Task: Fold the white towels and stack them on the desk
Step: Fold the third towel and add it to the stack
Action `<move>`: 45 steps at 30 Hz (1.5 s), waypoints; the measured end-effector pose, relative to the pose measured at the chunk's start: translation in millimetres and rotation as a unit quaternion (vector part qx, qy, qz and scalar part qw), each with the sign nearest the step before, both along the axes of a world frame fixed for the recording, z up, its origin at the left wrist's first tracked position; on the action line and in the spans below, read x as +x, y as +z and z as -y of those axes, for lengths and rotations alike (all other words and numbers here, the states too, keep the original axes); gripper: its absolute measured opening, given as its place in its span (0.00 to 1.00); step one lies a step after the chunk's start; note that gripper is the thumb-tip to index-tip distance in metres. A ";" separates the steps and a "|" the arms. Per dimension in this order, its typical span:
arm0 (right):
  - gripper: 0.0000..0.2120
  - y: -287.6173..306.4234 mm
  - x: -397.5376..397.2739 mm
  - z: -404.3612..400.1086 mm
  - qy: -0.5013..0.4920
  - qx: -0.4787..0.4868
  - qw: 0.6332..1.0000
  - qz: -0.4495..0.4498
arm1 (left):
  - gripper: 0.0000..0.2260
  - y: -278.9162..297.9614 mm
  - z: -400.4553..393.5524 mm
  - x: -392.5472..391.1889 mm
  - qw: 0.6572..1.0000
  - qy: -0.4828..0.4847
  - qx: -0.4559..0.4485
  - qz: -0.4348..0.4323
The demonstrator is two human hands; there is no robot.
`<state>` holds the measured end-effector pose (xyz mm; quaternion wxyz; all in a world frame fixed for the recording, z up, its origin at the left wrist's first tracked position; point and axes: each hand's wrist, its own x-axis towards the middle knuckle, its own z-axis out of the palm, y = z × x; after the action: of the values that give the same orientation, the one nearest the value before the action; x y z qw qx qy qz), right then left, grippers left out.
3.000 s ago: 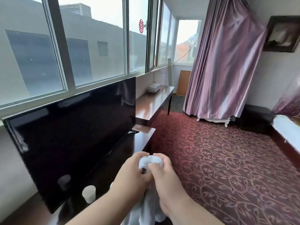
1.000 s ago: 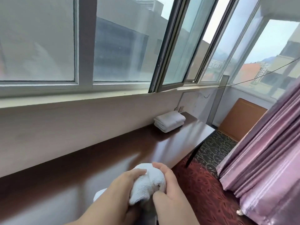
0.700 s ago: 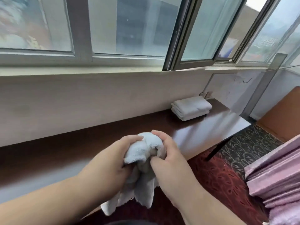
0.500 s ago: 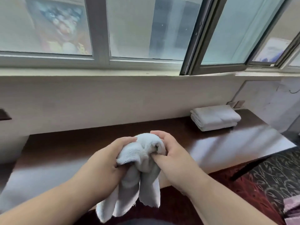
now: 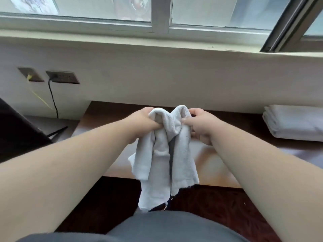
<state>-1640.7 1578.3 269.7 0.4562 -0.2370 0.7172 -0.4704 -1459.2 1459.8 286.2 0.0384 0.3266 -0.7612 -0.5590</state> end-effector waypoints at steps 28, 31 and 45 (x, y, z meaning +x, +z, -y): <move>0.29 -217.1 -45.6 2.3 -0.380 0.251 0.890 0.037 | 0.36 -238.1 171.1 -15.4 0.831 0.376 0.005 0.410; 0.24 -217.5 -56.6 1.5 -0.417 0.225 0.881 0.007 | 0.34 -228.3 172.8 -29.2 0.808 0.487 -0.019 0.331; 0.38 -209.4 -113.2 -13.7 -0.148 0.078 0.977 -0.131 | 0.48 -184.8 5.3 -284.4 0.954 -0.130 -0.091 0.254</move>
<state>-1753.9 1592.0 60.4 0.3008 -0.1514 0.8321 -0.4407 -1743.6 1454.6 101.4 -0.1998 0.3510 -0.8292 -0.3865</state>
